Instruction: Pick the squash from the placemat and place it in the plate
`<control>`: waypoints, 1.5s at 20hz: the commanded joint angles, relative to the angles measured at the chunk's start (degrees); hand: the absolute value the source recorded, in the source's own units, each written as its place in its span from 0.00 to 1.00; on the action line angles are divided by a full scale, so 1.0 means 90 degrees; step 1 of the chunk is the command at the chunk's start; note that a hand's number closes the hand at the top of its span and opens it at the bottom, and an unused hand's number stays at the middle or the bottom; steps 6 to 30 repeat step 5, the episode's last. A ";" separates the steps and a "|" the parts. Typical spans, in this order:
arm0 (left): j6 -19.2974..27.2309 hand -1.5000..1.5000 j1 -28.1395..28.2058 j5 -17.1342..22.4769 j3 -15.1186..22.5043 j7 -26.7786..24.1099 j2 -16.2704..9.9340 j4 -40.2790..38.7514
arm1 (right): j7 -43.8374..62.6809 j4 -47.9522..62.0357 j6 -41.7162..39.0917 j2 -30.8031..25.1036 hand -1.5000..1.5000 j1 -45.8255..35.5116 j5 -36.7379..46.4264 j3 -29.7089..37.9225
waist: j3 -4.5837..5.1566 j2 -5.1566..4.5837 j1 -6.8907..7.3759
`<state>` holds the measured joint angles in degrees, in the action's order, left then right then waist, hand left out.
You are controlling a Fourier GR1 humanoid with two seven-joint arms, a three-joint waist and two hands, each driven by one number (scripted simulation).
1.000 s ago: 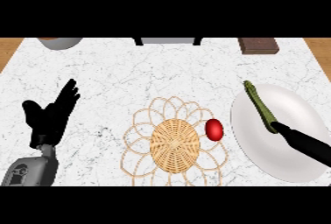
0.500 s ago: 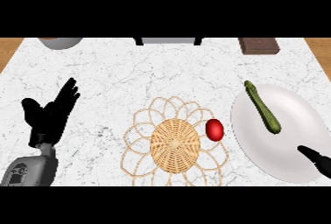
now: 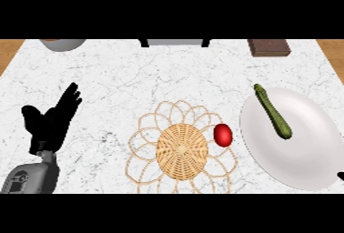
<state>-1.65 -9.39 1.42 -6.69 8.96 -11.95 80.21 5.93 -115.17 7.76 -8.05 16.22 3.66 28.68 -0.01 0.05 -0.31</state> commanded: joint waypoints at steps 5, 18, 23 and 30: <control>0.0248 0.50 0.0661 -0.0392 0.0381 0.0152 0.0341 0.0816 | -0.0241 0.0173 -0.0473 0.0093 0.00 0.0412 -0.0071 0.0473 | 0.0000 0.0004 0.0021; 0.0248 0.50 0.0661 -0.0392 0.0381 0.0152 0.0341 0.0816 | -0.0241 0.0173 -0.0473 0.0093 0.00 0.0412 -0.0071 0.0473 | 0.0000 0.0004 0.0021; 0.0248 0.50 0.0661 -0.0392 0.0381 0.0152 0.0341 0.0816 | -0.0241 0.0173 -0.0473 0.0093 0.00 0.0412 -0.0071 0.0473 | 0.0000 0.0004 0.0021; 0.0248 0.50 0.0661 -0.0392 0.0381 0.0152 0.0341 0.0816 | -0.0241 0.0173 -0.0473 0.0093 0.00 0.0412 -0.0071 0.0473 | 0.0000 0.0004 0.0021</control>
